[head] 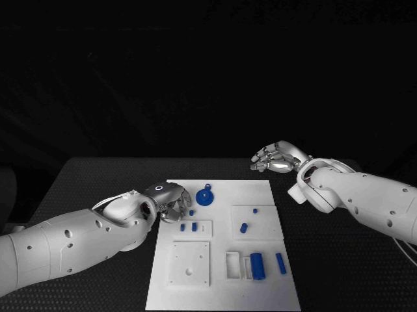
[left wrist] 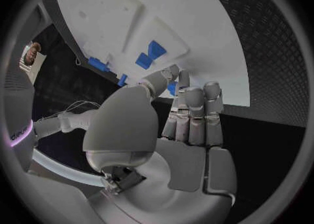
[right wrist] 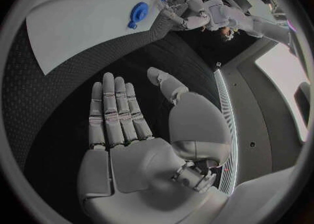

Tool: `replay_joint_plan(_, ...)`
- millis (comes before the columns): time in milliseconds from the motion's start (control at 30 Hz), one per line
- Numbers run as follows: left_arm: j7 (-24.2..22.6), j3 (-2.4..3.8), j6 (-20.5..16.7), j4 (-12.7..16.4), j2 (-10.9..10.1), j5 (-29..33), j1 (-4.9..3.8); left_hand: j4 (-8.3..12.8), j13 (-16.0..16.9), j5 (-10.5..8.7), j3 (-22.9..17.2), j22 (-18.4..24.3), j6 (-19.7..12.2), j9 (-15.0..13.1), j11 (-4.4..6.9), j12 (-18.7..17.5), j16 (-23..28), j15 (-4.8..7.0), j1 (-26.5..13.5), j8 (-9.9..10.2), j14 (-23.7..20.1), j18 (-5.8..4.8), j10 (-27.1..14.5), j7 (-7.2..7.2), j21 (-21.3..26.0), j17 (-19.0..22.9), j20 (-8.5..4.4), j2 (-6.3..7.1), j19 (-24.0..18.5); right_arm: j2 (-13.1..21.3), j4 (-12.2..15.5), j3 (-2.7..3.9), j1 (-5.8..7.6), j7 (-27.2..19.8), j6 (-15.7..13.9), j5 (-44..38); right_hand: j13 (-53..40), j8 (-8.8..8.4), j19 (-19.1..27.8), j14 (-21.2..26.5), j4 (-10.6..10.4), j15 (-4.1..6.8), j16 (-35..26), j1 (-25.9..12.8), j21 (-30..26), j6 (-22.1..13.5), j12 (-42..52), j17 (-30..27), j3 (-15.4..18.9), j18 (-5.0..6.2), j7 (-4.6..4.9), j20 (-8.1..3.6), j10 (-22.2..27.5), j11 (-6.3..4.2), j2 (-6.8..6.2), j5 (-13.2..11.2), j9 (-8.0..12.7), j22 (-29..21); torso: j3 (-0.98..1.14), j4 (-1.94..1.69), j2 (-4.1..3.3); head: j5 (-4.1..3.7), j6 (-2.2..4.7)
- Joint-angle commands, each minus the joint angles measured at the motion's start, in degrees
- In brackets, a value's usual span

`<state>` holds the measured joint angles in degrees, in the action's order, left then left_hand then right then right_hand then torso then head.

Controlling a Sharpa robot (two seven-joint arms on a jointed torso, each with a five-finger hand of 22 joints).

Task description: Assemble the parts on the task board

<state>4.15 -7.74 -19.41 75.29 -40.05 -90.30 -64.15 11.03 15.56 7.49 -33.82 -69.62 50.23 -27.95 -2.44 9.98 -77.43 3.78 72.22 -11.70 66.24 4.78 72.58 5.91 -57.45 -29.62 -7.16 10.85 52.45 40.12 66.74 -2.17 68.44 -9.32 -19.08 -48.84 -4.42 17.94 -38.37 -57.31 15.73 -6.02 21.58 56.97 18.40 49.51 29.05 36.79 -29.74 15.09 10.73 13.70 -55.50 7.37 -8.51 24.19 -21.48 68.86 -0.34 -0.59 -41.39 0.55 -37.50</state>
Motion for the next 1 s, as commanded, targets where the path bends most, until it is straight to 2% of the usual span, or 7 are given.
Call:
replay_joint_plan(33, -3.9, 0.5, -6.0, 0.2, -0.7, 5.9, 0.01, -0.2, 0.1, 0.64, -0.3, -0.1, -0.2, 0.0, -0.16, 0.2, 0.3, 0.05, 0.7, 0.0, 0.1, 0.6, -0.1, 0.35, 0.4, 0.1, -2.15, 0.0, 0.6, 0.4, 0.6, 0.01, -0.12, 1.0, 1.3, -3.6, 0.1, 0.27, 0.0, 0.4, 0.4, -0.03, -0.3, 0.5, -0.4, -0.3, 0.3, 0.1, -0.2, -0.12, 0.08, 0.06, -0.2, 0.13, 0.66, -0.3, 0.1, 0.1, 0.0, 0.04, 0.0, -0.18, 0.22)
replay_joint_plan(200, -6.6, 2.46, -7.7, 0.7, -2.5, 19.3, -0.11, -0.2, 0.1, 0.72, -0.2, -0.1, 1.3, -0.4, -0.55, -0.2, 1.3, -0.35, 0.3, -1.1, -0.9, 0.27, -0.9, 2.0, 1.0, 0.7, -1.81, -0.01, -0.4, 1.6, 2.3, 0.01, -0.53, 2.4, 3.0, -11.5, 0.0, 0.76, -1.3, -0.7, 0.6, 0.29, 0.1, 3.3, -0.1, 0.3, 0.8, 0.5, -2.1, -0.09, -0.25, -0.23, -1.0, -0.1, 0.53, -5.1, 0.0, 0.6, 0.07, 0.07, 0.06, -0.8, 0.61)
replay_joint_plan(267, -8.3, 3.21, -6.8, 0.1, -3.3, 36.7, -1.06, -0.6, 0.2, 0.03, -0.3, 0.2, 2.4, -0.7, -0.89, -0.3, 3.5, -0.71, -0.5, -1.9, -2.8, -0.07, -1.3, 2.87, 2.1, 1.8, -1.39, 0.17, -1.8, 2.2, 3.4, 0.01, -0.61, 3.6, 4.4, -17.3, 0.0, 1.09, -3.1, -2.3, 0.6, 0.99, 0.7, 4.3, 0.4, 0.8, 0.9, 0.8, -2.8, -0.09, -0.51, -0.69, -1.7, -0.35, 0.34, -6.5, -0.1, 0.8, 0.15, 0.07, 0.11, -1.19, 0.79)
replay_joint_plan(400, -13.2, 3.17, -2.7, -1.8, -4.2, 64.6, -3.08, -1.0, 0.4, -0.22, 0.2, 0.4, 3.0, -0.9, -0.95, -0.1, 5.6, -0.85, -1.8, -2.5, -3.9, -0.43, -1.2, 2.72, 3.1, 2.8, -1.15, 0.41, -2.8, 3.2, 5.1, -0.03, -0.85, 4.9, 5.7, -26.3, -0.1, 1.71, -8.0, -6.5, 0.5, 3.14, 2.8, 5.3, 2.0, 1.8, -0.1, 2.3, -4.3, -0.09, -1.01, -2.43, -4.6, -1.43, -0.41, -9.7, -0.5, 1.0, 0.22, 0.01, 0.1, -1.65, 0.95)
replay_joint_plan(567, -18.3, 3.17, 1.1, -1.5, -5.5, 71.3, -3.3, -0.4, 0.7, -0.21, 0.8, 1.4, 3.1, -1.4, -1.25, 0.2, 9.6, -1.25, -3.4, -3.2, -5.9, -1.4, -1.4, 2.55, 5.8, 4.7, -0.61, -0.94, -5.2, 4.6, 8.4, -0.26, -1.52, 6.9, 7.0, -36.5, -0.5, 2.31, -12.4, -10.4, 0.5, 4.93, 4.6, 5.8, 3.7, 2.7, -2.1, 3.9, -5.6, -0.09, -1.5, -4.04, -7.6, -2.2, -1.2, -11.3, -1.1, 1.3, 0.42, 0.14, 0.16, -1.76, 1.0)
replay_joint_plan(833, -22.3, 3.15, 5.4, -0.9, -5.5, 79.5, -3.29, 1.3, 0.2, -0.65, 2.0, 4.4, 2.2, -1.9, -3.07, -1.2, 21.6, -3.64, -6.7, -4.0, -8.8, -3.15, -3.9, 2.79, 12.4, 9.7, 1.37, -2.28, -9.2, 5.3, 12.1, -1.26, -2.87, 10.6, 6.8, -48.6, -0.6, 2.66, -18.0, -15.2, 0.0, 6.53, 6.8, 6.5, 5.8, 3.3, -7.6, 6.6, -8.3, -0.09, -1.87, -6.18, -8.4, -1.86, -3.3, -14.2, -1.7, 1.6, 0.24, 0.12, 0.25, -1.54, 0.9)
replay_joint_plan(1000, -23.0, 3.14, 5.7, -0.3, -5.5, 79.6, -3.28, 2.2, -0.1, -0.83, 2.7, 4.9, 1.7, -2.0, -3.28, -1.8, 24.4, -4.03, -7.2, -4.2, -8.1, -3.05, -4.1, 2.9, 13.5, 10.3, 1.74, -2.78, -9.1, 4.8, 12.7, -1.78, -4.04, 12.3, 6.1, -53.0, -0.8, 2.44, -19.3, -15.9, -0.4, 6.63, 7.2, 6.5, 6.2, 3.1, -10.1, 8.0, -9.1, -0.09, -1.78, -6.79, -9.0, -1.84, -4.65, -15.1, -1.8, 1.9, 0.13, 0.07, 0.13, -1.54, 0.86)
